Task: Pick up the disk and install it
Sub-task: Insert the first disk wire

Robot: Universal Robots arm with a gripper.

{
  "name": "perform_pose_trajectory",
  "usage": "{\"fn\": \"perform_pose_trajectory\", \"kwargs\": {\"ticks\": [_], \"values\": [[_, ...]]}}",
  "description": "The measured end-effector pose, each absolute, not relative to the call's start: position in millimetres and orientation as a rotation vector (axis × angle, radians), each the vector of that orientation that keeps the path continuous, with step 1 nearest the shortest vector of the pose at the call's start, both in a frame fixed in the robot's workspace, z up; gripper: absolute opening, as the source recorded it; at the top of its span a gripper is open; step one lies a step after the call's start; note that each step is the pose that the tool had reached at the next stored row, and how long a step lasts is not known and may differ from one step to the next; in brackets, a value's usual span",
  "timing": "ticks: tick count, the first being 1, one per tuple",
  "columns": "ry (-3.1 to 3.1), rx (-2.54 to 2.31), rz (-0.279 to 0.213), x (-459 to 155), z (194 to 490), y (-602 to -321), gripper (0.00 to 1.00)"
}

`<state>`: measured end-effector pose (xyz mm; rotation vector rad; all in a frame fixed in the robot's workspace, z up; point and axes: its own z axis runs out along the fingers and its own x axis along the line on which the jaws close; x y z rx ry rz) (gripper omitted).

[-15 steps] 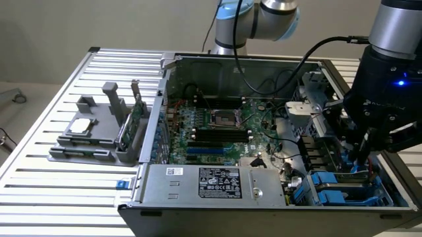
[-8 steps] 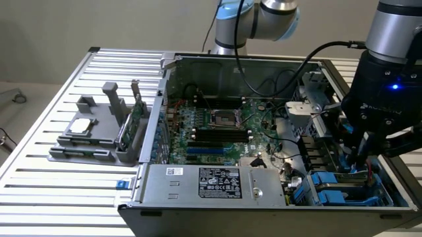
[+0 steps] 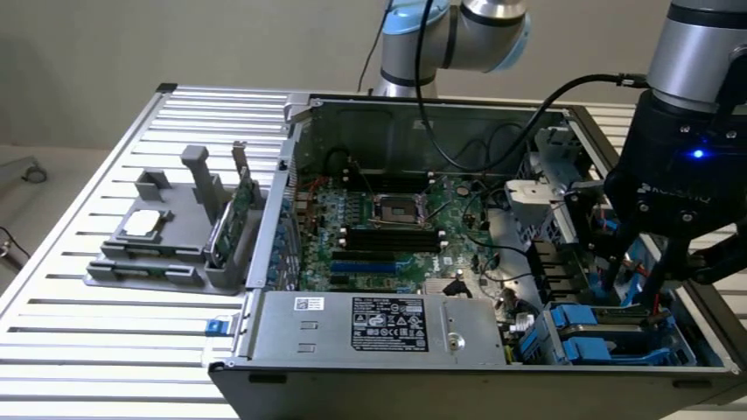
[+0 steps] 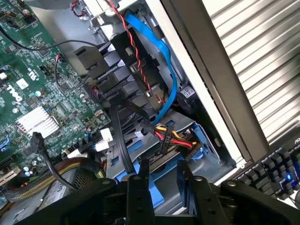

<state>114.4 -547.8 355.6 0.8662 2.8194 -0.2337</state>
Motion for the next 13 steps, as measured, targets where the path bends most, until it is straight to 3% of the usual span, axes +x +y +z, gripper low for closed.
{"fn": "perform_pose_trajectory", "kwargs": {"ticks": [13], "values": [[2.783,0.982,-0.260,118.7,355.6,-548.0,0.37]]}}
